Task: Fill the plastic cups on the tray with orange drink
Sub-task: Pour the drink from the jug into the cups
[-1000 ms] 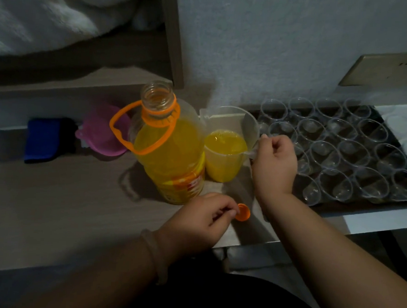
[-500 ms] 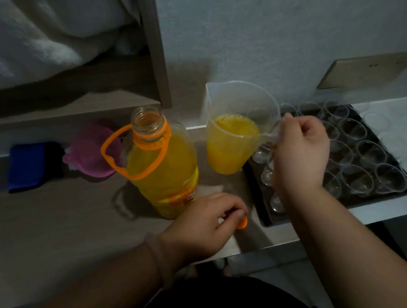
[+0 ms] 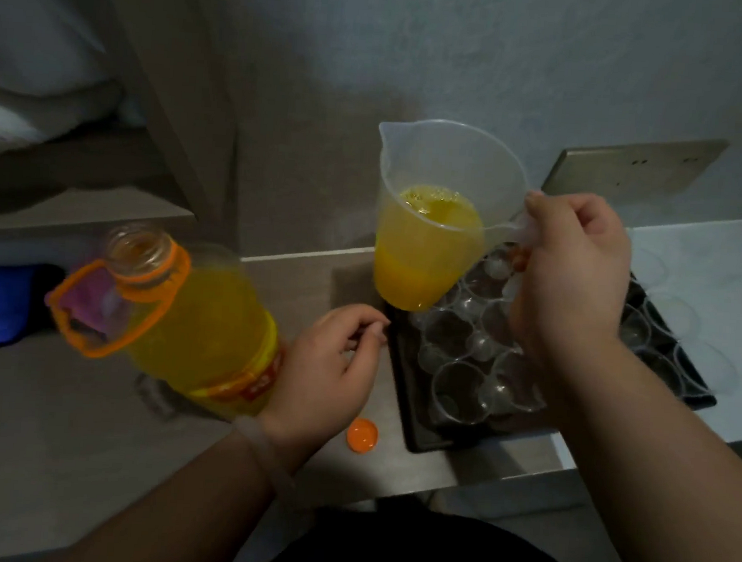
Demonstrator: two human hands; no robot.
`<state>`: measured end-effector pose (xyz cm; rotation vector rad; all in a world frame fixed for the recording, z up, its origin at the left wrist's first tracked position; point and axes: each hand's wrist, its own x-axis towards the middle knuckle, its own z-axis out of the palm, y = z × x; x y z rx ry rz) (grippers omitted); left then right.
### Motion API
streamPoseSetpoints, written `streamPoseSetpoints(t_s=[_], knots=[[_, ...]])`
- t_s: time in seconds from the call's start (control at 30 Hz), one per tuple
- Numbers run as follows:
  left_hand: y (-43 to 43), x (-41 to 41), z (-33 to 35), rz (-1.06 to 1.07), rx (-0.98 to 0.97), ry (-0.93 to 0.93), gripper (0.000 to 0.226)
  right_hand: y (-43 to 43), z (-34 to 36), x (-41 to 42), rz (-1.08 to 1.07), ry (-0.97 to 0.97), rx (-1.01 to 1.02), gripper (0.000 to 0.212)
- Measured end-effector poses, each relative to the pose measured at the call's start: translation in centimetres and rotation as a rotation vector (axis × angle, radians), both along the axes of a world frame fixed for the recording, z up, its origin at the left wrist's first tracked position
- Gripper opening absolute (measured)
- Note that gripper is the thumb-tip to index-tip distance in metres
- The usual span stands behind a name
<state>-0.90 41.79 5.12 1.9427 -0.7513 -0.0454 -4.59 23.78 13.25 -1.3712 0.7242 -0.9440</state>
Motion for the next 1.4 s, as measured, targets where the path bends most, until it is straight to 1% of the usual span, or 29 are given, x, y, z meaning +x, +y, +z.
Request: streamPoseSetpoints(t_s=[0.1, 0.2, 0.3, 0.4, 0.47, 0.53, 0.6, 0.73, 0.83, 0.97, 1.13, 1.27, 1.4], knots=[[-2.1, 0.2, 0.1, 0.123, -0.005, -0.027, 0.018, -2.9, 0.5, -0.5, 0.045, -0.051, -0.004, 0.021], [-3.8, 0.3, -0.1, 0.213, 0.004, -0.041, 0.011, -5.7, 1.1, -0.8, 0.068, -0.077, -0.001, 0.023], [-5.2, 0.4, 0.2, 0.291, -0.006, -0.042, 0.010, -7.9, 1.8, -1.0, 0.106, -0.073, -0.010, 0.023], [-6.0, 1.0, 0.7, 0.318, 0.037, -0.074, 0.011, -9.6, 2.1, -1.1, 0.110, -0.073, -0.007, 0.027], [-6.3, 1.8, 1.0, 0.312, 0.100, -0.096, 0.011, -10.2, 2.3, -1.1, 0.106, -0.076, -0.003, 0.026], [-6.8, 2.9, 1.2, 0.282, 0.197, -0.081, 0.013, -10.7, 2.3, -1.0, 0.092, -0.073, 0.001, 0.023], [-7.3, 4.1, 1.3, 0.244, 0.288, -0.069, 0.020, -11.0, 2.3, -0.8, 0.065, -0.075, 0.002, 0.023], [-8.7, 7.4, 1.5, 0.105, 0.454, -0.176, 0.036, -11.4, 2.2, -0.2, 0.012, -0.087, 0.006, 0.021], [-10.1, 10.2, 1.8, -0.036, 0.601, -0.210, 0.053, -11.9, 2.1, 0.3, -0.022, -0.082, -0.012, 0.020], [-12.2, 12.9, 2.0, -0.202, 0.722, -0.190, 0.063, -12.2, 2.1, 1.0, -0.062, -0.076, -0.013, 0.020], [-14.3, 14.4, 1.8, -0.345, 0.938, -0.165, 0.080, -12.8, 1.9, 1.5, -0.103, -0.059, -0.027, 0.023], [-15.3, 14.5, 1.7, -0.391, 1.066, -0.159, 0.086, -13.4, 1.9, 1.9, -0.098, -0.073, -0.007, 0.022], [-15.4, 14.7, 1.2, -0.392, 1.094, -0.135, 0.091, -13.9, 1.8, 2.5, -0.046, -0.100, 0.022, 0.022]])
